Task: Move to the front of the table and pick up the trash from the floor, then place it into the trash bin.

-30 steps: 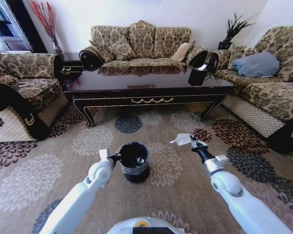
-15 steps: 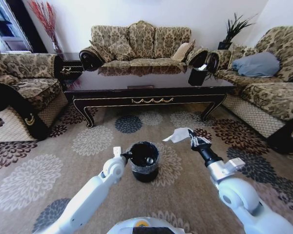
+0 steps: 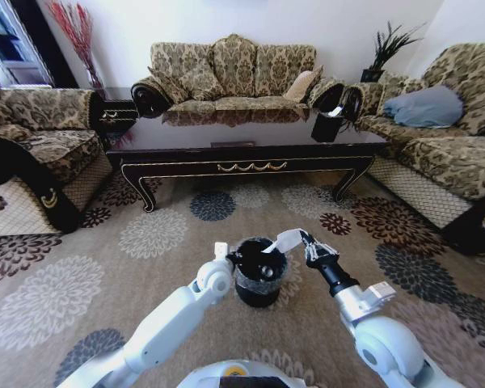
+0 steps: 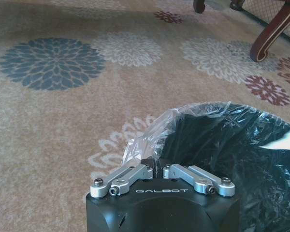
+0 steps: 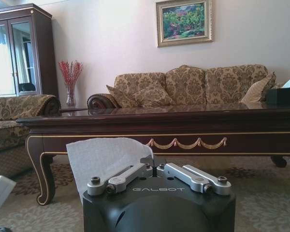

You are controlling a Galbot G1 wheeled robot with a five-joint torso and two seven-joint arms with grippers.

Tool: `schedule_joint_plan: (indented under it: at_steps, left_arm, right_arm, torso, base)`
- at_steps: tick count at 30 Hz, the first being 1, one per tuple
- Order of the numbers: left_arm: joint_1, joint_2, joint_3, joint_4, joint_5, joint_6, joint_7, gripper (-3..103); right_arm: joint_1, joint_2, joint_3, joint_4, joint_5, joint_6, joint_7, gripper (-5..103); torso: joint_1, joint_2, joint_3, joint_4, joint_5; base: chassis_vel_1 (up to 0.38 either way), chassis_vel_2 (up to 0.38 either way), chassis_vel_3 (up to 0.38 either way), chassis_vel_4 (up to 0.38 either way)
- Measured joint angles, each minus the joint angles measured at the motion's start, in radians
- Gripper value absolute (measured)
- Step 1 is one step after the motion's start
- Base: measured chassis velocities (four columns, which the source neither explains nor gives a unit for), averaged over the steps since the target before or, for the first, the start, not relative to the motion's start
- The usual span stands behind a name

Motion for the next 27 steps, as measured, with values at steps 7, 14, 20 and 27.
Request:
schedule_joint_plan:
  at_steps: [7,14,20,27]
  left_arm:
    - [-0.030,-0.029,0.026,0.017,-0.010,0.003,-0.009,4]
    - [-0.044,-0.026,0.042,0.014,-0.024,0.003,-0.016,4]
    - [-0.050,-0.012,0.067,-0.015,-0.043,0.008,-0.024,4]
    - [-0.048,0.005,0.064,-0.025,-0.047,0.008,-0.026,4]
  right_arm:
    - [-0.050,0.010,-0.078,-0.033,-0.097,0.026,-0.021,0]
    - [-0.050,0.012,-0.110,-0.057,-0.117,0.028,-0.024,0]
    - [-0.024,0.008,-0.126,-0.092,-0.117,0.027,-0.020,0]
    - [-0.014,0.004,-0.145,-0.110,-0.117,0.016,-0.024,12]
  torso:
    - [0.000,0.000,0.000,-0.0001,0.0000]
    - [0.000,0.000,0.000,0.0002,0.0000]
    - [0.000,0.000,0.000,0.0000,-0.0001]
    - [0.000,0.000,0.000,0.0001,0.0000]
  base:
    - [0.000,0.000,0.000,0.000]
    - [0.000,0.000,0.000,0.000]
    - [0.000,0.000,0.000,0.000]
    - [0.000,0.000,0.000,0.000]
